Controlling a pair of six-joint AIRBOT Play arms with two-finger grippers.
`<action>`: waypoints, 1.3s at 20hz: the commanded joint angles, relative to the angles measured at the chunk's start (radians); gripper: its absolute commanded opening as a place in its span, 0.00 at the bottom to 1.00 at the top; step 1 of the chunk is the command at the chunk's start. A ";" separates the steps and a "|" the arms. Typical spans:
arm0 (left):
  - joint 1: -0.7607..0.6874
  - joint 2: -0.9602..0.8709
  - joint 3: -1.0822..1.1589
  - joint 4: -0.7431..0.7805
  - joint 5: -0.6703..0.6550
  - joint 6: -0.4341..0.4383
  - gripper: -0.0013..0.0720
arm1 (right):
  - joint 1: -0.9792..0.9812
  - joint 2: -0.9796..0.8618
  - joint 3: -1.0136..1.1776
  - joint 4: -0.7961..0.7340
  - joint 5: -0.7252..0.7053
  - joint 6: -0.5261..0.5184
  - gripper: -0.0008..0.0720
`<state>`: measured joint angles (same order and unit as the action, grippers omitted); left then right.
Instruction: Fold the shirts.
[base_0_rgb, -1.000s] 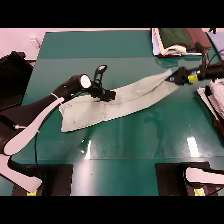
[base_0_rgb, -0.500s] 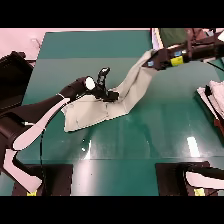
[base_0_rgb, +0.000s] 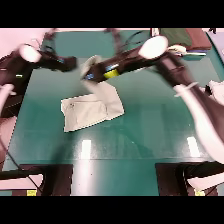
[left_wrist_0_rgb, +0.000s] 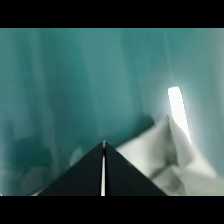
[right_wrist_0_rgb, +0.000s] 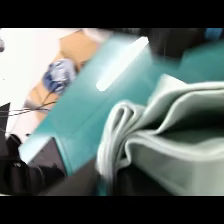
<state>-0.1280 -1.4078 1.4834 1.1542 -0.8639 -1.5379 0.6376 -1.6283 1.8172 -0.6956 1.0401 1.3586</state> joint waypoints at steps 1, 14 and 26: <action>0.140 0.142 0.010 0.045 -0.028 0.002 0.05 | 0.185 -0.178 0.161 -0.017 -0.113 -0.033 0.61; 0.057 0.175 0.007 0.044 -0.088 0.085 0.05 | -0.333 0.041 -0.486 -0.238 0.090 0.057 0.83; 0.009 0.151 0.007 0.029 -0.098 0.106 0.05 | -0.221 -0.309 -0.285 0.102 -0.008 0.039 0.66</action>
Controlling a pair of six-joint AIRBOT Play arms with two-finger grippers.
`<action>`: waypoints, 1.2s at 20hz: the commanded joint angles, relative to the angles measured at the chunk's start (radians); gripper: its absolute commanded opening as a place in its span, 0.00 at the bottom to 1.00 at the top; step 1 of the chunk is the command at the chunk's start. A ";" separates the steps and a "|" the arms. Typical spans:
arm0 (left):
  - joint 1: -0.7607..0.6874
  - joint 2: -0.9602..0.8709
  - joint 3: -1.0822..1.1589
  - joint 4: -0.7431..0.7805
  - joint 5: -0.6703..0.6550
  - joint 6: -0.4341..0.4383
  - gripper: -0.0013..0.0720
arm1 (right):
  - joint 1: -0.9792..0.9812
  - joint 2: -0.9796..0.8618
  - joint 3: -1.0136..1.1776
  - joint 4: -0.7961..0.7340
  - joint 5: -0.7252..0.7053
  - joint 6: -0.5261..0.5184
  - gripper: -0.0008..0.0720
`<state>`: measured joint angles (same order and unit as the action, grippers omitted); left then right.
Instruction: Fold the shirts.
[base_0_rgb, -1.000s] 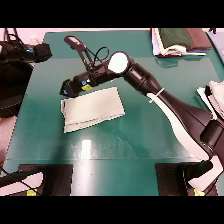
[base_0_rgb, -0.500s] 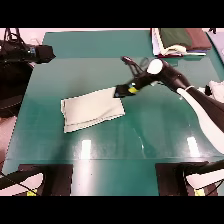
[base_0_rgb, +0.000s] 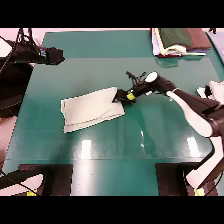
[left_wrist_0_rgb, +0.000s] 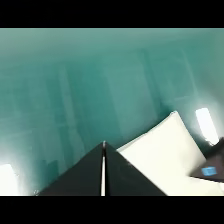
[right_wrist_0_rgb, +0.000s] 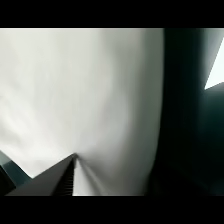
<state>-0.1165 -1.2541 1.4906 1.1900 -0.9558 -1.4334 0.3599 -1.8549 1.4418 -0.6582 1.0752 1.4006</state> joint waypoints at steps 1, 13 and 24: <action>-0.002 -0.003 0.000 -0.019 -0.010 0.002 0.05 | 0.076 -0.108 0.130 0.063 -0.061 -0.003 0.52; -0.002 -0.003 0.000 -0.055 -0.056 0.002 0.05 | -0.124 0.066 0.316 -0.289 0.045 0.018 0.04; -0.002 -0.003 0.000 -0.105 -0.060 -0.008 0.05 | -0.799 0.312 0.315 -0.521 0.185 0.069 0.04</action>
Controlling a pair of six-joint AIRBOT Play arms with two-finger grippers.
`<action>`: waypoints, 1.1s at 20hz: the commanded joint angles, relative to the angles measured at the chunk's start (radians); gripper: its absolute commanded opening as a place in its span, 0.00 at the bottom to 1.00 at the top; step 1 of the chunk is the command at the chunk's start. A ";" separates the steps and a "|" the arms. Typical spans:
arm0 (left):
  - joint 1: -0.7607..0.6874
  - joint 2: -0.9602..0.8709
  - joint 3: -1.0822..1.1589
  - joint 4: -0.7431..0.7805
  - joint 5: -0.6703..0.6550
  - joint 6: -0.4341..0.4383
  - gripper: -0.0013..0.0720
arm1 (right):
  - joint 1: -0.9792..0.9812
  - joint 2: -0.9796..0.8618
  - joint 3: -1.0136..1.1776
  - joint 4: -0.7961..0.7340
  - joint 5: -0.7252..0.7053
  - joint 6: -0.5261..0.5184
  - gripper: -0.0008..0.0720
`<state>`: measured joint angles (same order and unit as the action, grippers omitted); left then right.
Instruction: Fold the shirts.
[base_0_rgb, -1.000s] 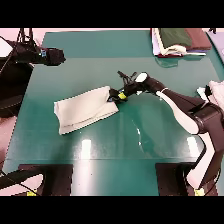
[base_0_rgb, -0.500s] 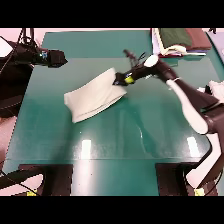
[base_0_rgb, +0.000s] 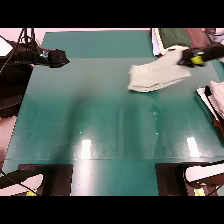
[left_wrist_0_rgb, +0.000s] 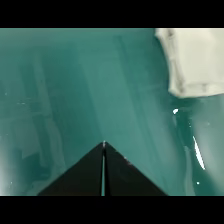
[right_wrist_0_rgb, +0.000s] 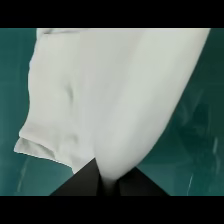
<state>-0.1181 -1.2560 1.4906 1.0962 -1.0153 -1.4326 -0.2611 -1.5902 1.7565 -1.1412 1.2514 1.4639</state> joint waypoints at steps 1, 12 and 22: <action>-0.001 -0.001 0.000 -0.019 -0.001 -0.010 0.05 | -0.237 0.059 0.001 -0.038 -0.012 0.005 0.04; -0.001 -0.001 0.000 -0.080 -0.002 -0.011 0.05 | -0.456 0.086 0.091 -0.029 -0.160 0.001 0.04; -0.001 -0.001 0.000 -0.080 -0.055 -0.007 0.05 | -0.459 0.117 0.288 -0.117 -0.098 -0.060 0.04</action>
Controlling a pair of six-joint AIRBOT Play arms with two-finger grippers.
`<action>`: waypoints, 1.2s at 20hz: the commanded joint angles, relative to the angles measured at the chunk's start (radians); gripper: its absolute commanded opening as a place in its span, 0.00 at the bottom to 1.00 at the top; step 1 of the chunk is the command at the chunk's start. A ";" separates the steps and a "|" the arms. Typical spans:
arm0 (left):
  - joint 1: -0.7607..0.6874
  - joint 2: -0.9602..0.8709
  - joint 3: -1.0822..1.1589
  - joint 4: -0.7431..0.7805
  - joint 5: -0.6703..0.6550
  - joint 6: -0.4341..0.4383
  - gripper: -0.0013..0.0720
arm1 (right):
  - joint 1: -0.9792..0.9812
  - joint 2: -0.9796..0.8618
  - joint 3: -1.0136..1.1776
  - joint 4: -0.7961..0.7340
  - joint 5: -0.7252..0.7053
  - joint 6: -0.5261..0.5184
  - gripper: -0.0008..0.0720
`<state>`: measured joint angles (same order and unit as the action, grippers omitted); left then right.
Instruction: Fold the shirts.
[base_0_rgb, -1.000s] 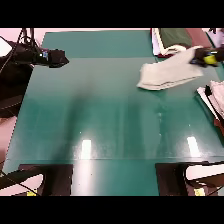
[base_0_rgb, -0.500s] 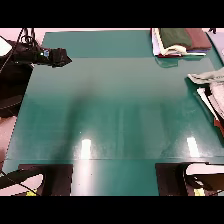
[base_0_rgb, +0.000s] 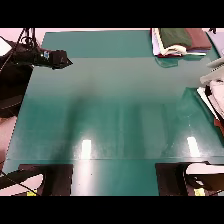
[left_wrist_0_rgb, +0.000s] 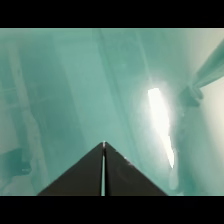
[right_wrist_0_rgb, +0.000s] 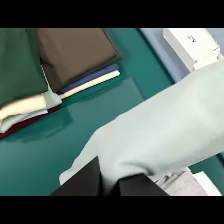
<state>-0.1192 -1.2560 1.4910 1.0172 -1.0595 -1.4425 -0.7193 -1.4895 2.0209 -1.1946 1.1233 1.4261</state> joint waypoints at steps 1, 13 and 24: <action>0.000 -0.001 0.000 -0.001 -0.014 0.003 0.05 | -0.001 0.031 0.012 -0.101 0.031 -0.022 0.04; 0.000 -0.001 0.000 0.000 -0.019 0.013 0.05 | -0.331 0.335 -0.481 -0.224 0.115 -0.140 0.04; 0.000 -0.001 0.000 -0.002 -0.034 0.011 0.05 | -0.412 0.388 -0.616 -0.074 0.073 -0.152 0.69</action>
<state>-0.1192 -1.2560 1.4906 1.0164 -1.0924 -1.4307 -1.1652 -1.1065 1.3907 -1.3731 1.2198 1.2766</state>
